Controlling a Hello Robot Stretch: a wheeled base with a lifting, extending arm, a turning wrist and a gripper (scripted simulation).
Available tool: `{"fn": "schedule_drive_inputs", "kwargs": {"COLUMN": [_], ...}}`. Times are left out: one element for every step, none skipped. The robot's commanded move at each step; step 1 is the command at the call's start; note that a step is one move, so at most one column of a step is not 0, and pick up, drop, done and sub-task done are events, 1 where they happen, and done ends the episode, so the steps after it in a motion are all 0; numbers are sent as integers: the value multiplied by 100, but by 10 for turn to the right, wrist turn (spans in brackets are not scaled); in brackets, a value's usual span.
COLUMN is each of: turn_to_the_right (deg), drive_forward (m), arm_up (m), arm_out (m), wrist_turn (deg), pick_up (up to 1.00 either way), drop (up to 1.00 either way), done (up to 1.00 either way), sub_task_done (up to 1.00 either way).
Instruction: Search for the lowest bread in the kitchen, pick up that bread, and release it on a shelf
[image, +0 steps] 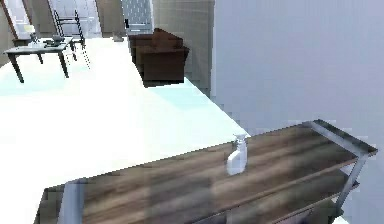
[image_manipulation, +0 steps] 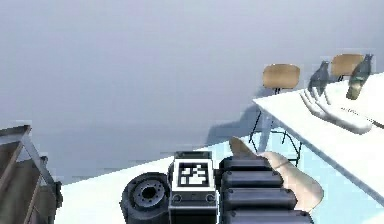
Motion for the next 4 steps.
{"fn": "schedule_drive_inputs", "kwargs": {"turn_to_the_right": [-60, 0, 150, -30], "drive_forward": [0, 20, 0, 0], "arm_up": [0, 0, 0, 0], "arm_out": [0, 0, 0, 0], "wrist_turn": [0, 0, 0, 0], "pick_up": [0, 0, 0, 0], "drop": [0, 0, 0, 0], "done": [0, 0, 0, 0], "sub_task_done": [0, 0, 0, 0]}}
